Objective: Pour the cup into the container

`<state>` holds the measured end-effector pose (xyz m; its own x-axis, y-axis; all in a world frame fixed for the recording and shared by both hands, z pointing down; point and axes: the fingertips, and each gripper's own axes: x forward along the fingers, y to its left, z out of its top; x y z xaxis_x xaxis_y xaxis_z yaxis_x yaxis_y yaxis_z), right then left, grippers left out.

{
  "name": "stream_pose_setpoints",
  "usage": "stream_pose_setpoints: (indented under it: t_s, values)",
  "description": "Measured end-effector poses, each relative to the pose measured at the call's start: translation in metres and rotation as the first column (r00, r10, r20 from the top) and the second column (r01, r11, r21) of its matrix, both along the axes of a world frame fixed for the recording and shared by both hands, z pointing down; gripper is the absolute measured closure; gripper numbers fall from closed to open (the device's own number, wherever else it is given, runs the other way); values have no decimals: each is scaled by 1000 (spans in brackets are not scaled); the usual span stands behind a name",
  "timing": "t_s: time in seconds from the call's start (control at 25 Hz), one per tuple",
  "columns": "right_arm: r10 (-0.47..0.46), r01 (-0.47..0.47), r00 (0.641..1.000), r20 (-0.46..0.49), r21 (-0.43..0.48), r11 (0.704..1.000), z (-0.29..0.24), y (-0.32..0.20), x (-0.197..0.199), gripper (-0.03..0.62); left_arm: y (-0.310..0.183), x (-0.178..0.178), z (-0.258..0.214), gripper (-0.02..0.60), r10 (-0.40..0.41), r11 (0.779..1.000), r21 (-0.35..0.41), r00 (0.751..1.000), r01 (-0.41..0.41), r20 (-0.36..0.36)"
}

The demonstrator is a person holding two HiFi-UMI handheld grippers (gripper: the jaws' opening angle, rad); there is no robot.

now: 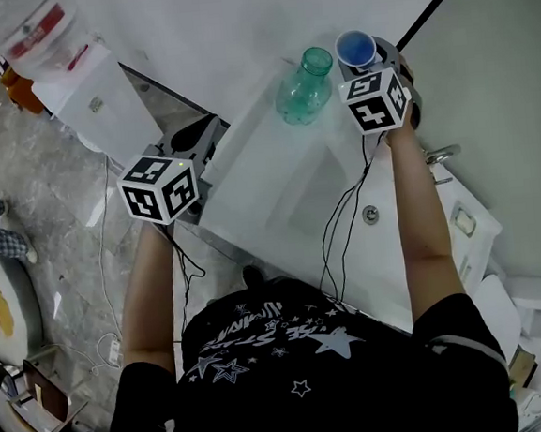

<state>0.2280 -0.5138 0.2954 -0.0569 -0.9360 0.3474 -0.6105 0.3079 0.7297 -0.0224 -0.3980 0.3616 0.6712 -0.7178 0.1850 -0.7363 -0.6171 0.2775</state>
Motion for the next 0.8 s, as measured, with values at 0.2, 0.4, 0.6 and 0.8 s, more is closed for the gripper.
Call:
stream_pose_setpoints:
  t_s: [0.2, 0.4, 0.6, 0.8]
  values:
    - [-8, 7, 993, 117, 7, 1000, 7, 29, -16, 329, 19, -1, 0, 570, 21, 1000, -8, 1000, -21, -7]
    - [-26, 29, 976, 215, -12, 999, 21, 64, -39, 329, 40, -2, 0, 569, 44, 999, -10, 999, -44, -10]
    - [-40, 61, 936, 350, -48, 997, 36, 99, -65, 327, 63, -8, 3, 569, 62, 998, -13, 998, -62, -3]
    - [-18, 59, 909, 415, -88, 994, 54, 131, -81, 327, 89, -17, 12, 569, 72, 997, -31, 997, -72, 2]
